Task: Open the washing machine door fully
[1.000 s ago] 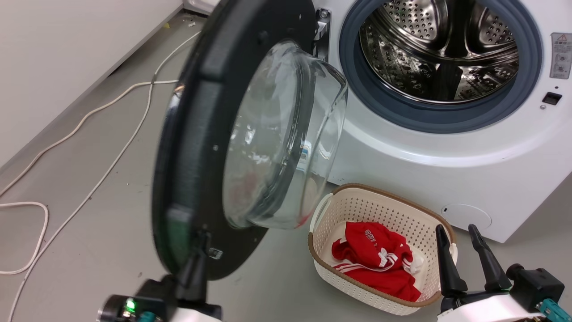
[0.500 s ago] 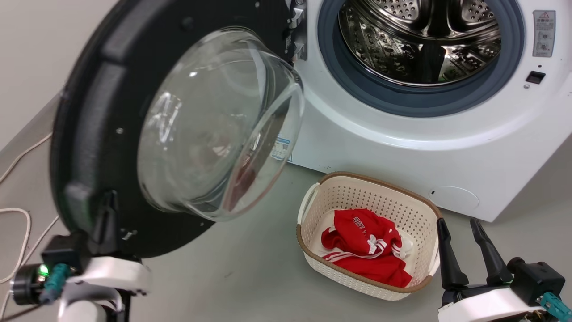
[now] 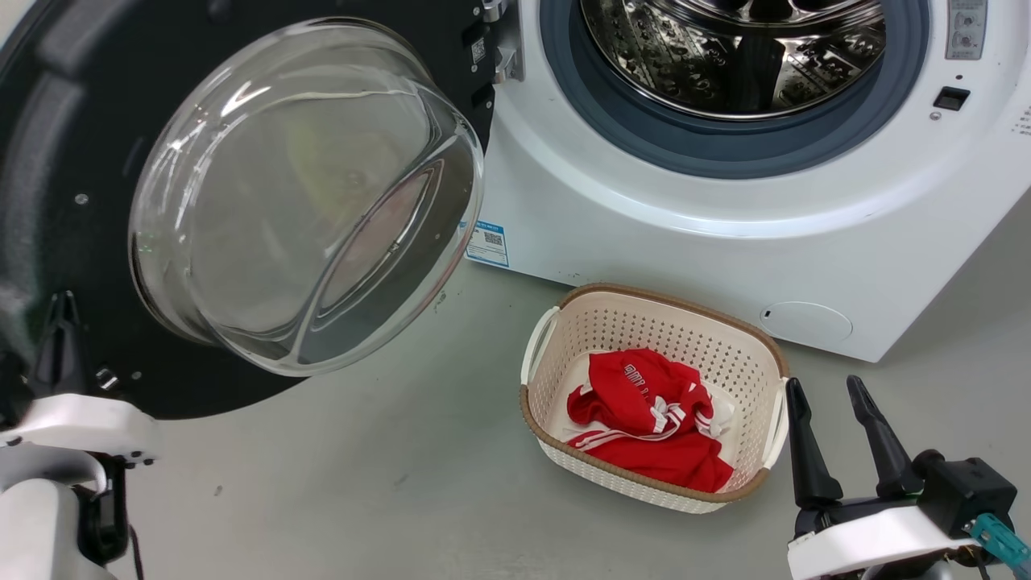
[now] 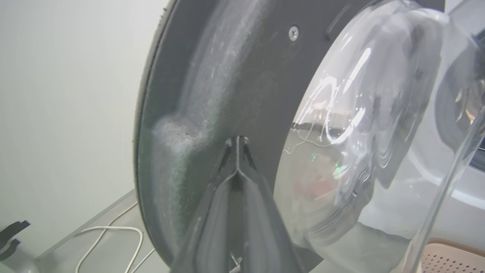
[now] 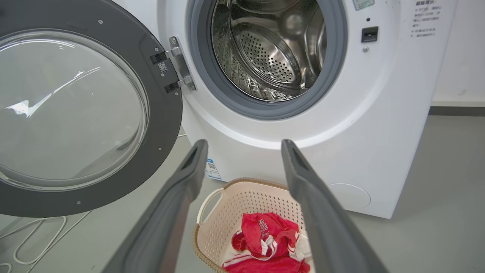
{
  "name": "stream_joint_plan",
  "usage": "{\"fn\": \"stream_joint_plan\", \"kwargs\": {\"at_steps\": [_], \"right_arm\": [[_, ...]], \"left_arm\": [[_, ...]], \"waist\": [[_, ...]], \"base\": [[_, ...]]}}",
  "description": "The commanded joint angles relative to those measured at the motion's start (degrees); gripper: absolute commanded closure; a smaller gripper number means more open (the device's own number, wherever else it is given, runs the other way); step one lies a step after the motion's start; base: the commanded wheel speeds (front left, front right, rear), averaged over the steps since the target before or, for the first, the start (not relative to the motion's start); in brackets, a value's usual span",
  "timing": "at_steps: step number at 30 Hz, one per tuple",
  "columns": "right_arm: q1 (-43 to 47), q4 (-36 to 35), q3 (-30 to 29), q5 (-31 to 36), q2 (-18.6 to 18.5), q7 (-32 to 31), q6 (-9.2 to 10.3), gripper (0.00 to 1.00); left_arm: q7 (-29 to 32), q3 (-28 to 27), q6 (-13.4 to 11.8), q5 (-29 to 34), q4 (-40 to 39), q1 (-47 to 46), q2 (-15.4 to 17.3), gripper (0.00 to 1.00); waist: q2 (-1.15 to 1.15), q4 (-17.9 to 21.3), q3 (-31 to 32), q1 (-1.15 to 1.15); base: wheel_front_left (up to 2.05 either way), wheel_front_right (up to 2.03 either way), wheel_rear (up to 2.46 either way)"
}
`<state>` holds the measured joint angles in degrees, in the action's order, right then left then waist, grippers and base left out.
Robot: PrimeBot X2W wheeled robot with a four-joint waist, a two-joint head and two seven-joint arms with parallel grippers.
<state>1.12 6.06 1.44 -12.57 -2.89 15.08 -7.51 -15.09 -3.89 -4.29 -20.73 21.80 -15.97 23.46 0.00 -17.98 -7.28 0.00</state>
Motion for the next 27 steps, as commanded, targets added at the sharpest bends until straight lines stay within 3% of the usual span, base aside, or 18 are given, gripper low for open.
{"fn": "stream_joint_plan", "kwargs": {"at_steps": [1,9,22,23,24,25,26,27], "right_arm": [[-1.4,0.1,0.1,0.1,0.1,0.1,0.04,0.0],[-0.9,0.3,0.2,0.1,0.1,0.1,0.04,0.0],[1.1,-0.6,0.6,0.2,0.1,0.1,0.04,0.0],[1.6,-0.6,0.6,0.4,0.1,0.1,0.04,0.0],[1.6,-0.6,0.6,0.4,0.1,0.1,0.04,0.0],[1.8,-0.5,0.7,0.5,0.1,0.1,0.04,0.0],[2.0,-0.7,0.8,1.3,0.1,0.1,0.03,0.0],[2.3,-0.9,0.8,1.8,0.1,0.1,0.04,0.0]], "left_arm": [[0.0,-1.3,0.2,0.4,1.6,-1.3,0.7,1.0],[-0.1,-5.1,1.7,2.8,4.6,-1.6,-1.1,1.0],[-0.1,-6.7,1.9,8.1,-7.9,12.2,-10.3,1.0],[-0.1,-6.4,2.2,8.7,-9.9,14.3,-11.9,0.89],[-0.1,-6.4,2.2,8.7,-9.9,14.3,-11.9,0.89],[-0.1,-6.1,2.4,8.9,-10.6,15.2,-12.5,0.61],[-0.1,-5.5,2.9,9.4,-12.0,16.9,-14.1,0.0],[-0.1,-5.0,3.0,9.7,-12.8,17.7,-14.9,0.0]], "waist": [[0.0,0.3,-0.2,0.0],[0.0,1.1,0.8,0.0],[0.0,3.0,5.3,0.0],[0.0,3.4,6.0,0.0],[0.0,3.4,6.0,0.0],[0.0,3.7,6.4,0.0],[0.0,4.4,7.0,0.0],[0.0,4.7,7.1,0.0]], "base": [[0.0,0.0,0.0],[0.0,0.0,0.0],[0.0,0.0,0.0],[0.0,0.0,0.0],[0.0,0.0,0.0],[0.0,0.0,0.0],[0.0,0.0,0.0],[0.0,0.0,0.0]]}}
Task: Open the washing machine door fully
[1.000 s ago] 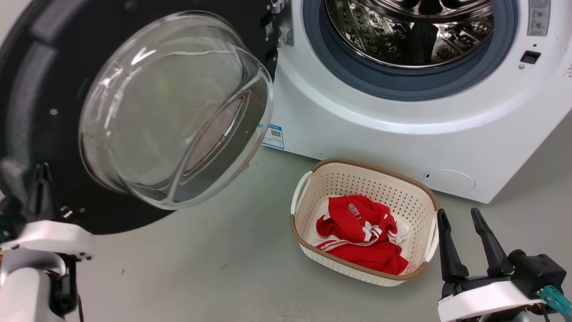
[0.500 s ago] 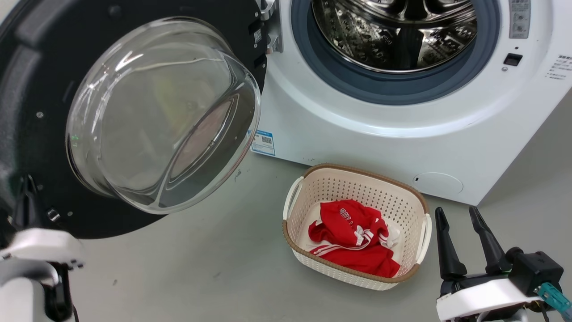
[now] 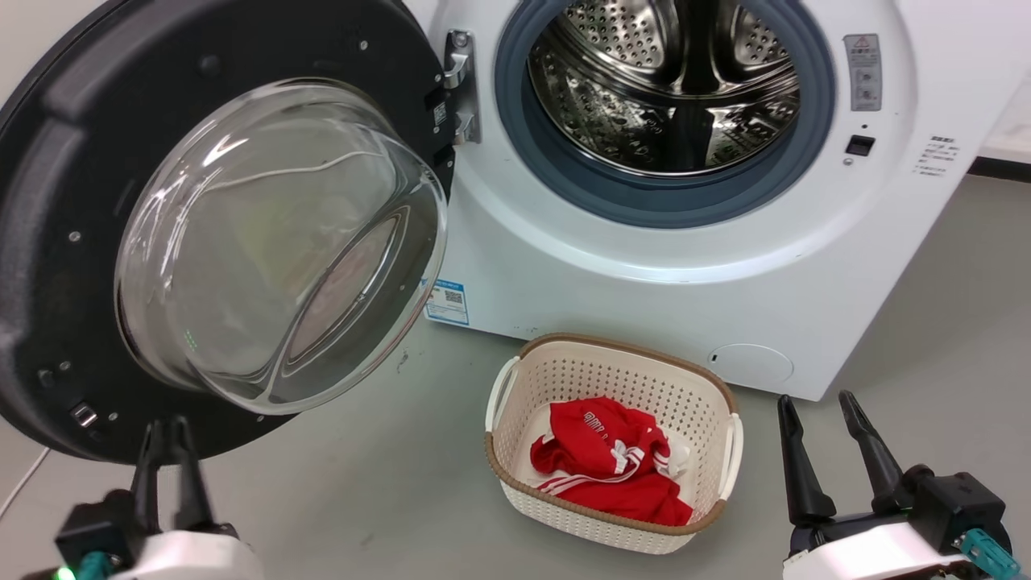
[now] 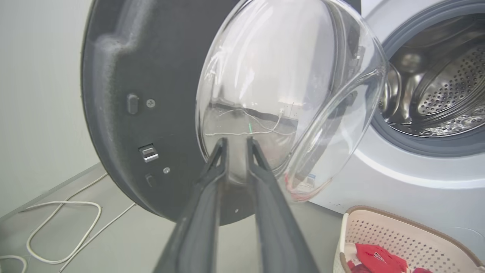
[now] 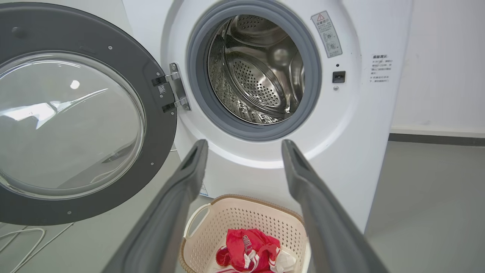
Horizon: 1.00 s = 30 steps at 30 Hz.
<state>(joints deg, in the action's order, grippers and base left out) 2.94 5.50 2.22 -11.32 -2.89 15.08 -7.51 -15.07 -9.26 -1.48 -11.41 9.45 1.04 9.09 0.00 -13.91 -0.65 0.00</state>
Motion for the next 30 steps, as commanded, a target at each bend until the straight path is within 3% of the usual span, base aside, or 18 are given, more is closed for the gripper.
{"fn": "stream_joint_plan", "kwargs": {"at_steps": [1,6,20,30], "right_arm": [[0.8,-0.6,-0.1,0.9,0.1,0.1,0.04,0.0],[1.1,-1.7,0.1,3.1,0.1,0.0,0.04,0.0],[1.9,-4.9,-1.7,6.9,0.1,-2.0,0.04,0.0],[2.6,-5.0,-1.9,6.6,0.1,-2.8,0.04,0.0]], "left_arm": [[-0.1,0.8,0.3,0.9,-1.2,1.4,-1.1,0.0],[-0.1,3.1,0.5,2.9,-4.7,3.6,-3.4,0.0],[-0.1,10.2,3.7,7.6,-7.4,1.0,-4.4,0.0],[-0.1,10.3,3.1,8.1,-6.0,0.7,-4.7,0.0]], "waist": [[0.0,1.0,0.6,0.0],[0.0,3.0,1.2,0.0],[0.0,10.5,2.0,0.0],[0.0,13.4,1.7,0.0]], "base": [[0.0,0.0,0.0],[0.0,0.0,0.0],[0.0,0.0,0.0],[0.0,0.0,0.0]]}}
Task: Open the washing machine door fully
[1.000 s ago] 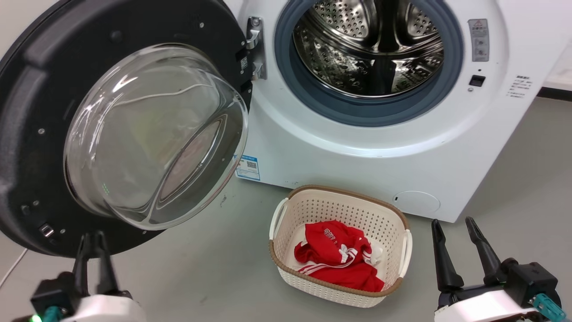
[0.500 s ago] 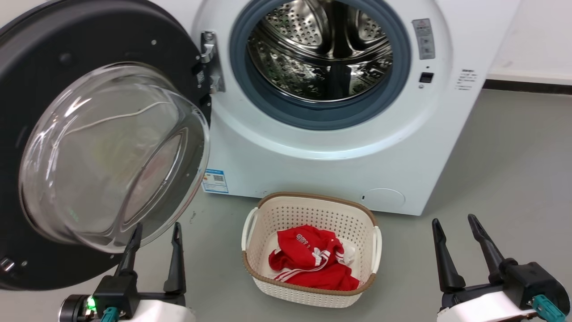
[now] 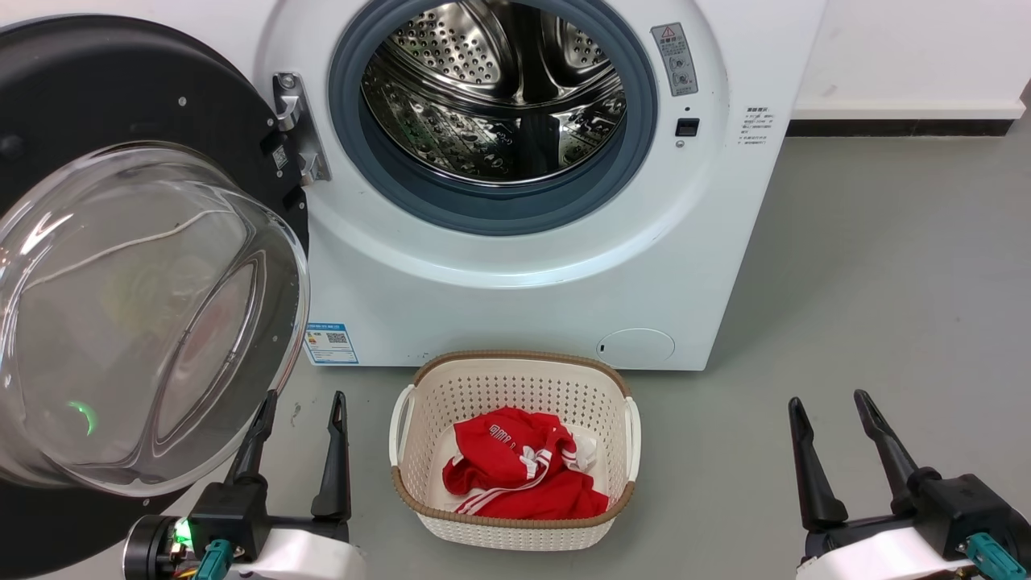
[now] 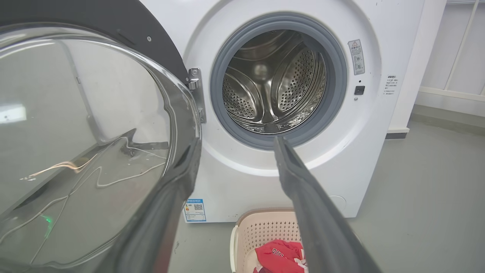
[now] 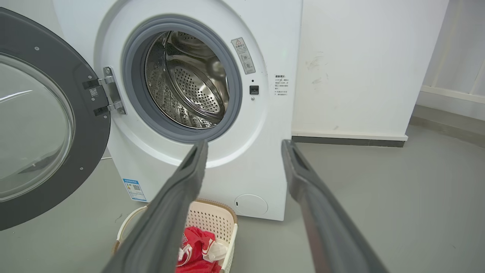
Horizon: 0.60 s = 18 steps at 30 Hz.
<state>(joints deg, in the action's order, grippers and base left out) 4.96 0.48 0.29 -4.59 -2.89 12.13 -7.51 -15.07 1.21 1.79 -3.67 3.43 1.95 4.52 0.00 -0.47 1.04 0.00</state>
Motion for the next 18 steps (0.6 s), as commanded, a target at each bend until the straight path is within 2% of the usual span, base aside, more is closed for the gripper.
{"fn": "stream_joint_plan", "kwargs": {"at_steps": [1,12,13,15,18], "right_arm": [[0.6,0.1,0.1,-0.2,0.1,0.2,0.04,0.0],[0.0,0.9,0.4,-1.1,0.1,0.5,0.04,0.0],[0.0,1.0,0.3,-0.6,0.0,0.3,0.0,1.0],[0.3,2.1,0.4,-0.7,0.0,0.2,0.0,1.0],[0.3,2.1,0.5,-4.2,-0.1,-0.1,0.0,1.0]], "left_arm": [[-0.1,-0.2,-0.1,0.3,0.1,-0.2,-0.1,0.0],[-0.1,-0.5,0.1,0.3,0.7,-0.3,-0.1,0.0],[0.0,-0.4,0.2,0.1,0.8,0.1,0.0,1.0],[0.2,-0.3,0.2,-0.1,2.0,0.5,0.0,1.0],[1.5,-1.1,0.4,-3.3,3.1,-0.2,-0.1,1.0]], "waist": [[0.0,0.0,0.0,0.0],[0.0,-0.4,-0.1,0.0],[0.0,-0.4,-0.1,0.0],[0.0,-0.4,-0.1,0.0],[0.0,-0.4,-0.1,0.0]], "base": [[0.0,0.0,0.0],[0.0,0.0,0.0],[0.0,0.0,0.0],[0.0,0.0,0.0],[0.0,0.0,0.0]]}}
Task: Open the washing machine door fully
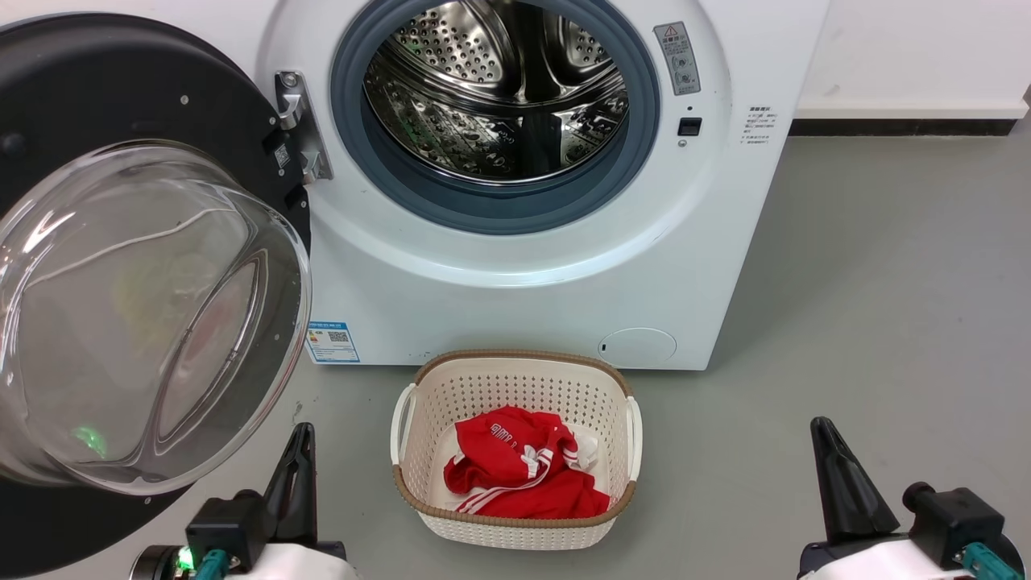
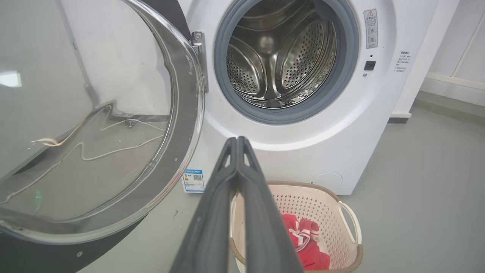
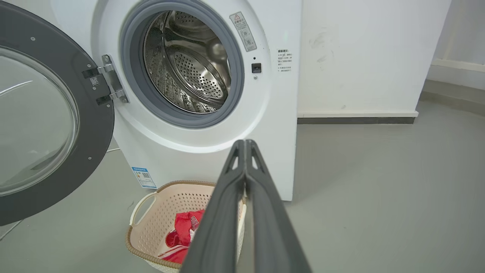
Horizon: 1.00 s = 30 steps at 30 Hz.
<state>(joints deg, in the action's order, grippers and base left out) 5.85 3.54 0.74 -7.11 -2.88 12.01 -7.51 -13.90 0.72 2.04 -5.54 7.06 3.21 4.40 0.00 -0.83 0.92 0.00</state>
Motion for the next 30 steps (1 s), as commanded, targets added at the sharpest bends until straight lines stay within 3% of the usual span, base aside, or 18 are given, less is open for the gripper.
{"fn": "stream_joint_plan", "kwargs": {"at_steps": [1,30], "right_arm": [[-0.7,-0.8,0.0,-3.0,-0.2,-0.2,0.0,1.0],[-5.2,3.3,-0.6,-34.3,-1.8,-5.2,0.01,1.0]], "left_arm": [[0.7,-0.8,0.3,-2.7,-0.4,-1.7,0.0,1.0],[7.5,-2.8,2.2,-33.0,1.8,-4.4,-0.5,1.0]], "waist": [[0.0,0.0,0.0,0.0],[0.0,0.2,-0.3,0.0]], "base": [[0.0,0.0,0.0],[0.0,0.0,0.0]]}}
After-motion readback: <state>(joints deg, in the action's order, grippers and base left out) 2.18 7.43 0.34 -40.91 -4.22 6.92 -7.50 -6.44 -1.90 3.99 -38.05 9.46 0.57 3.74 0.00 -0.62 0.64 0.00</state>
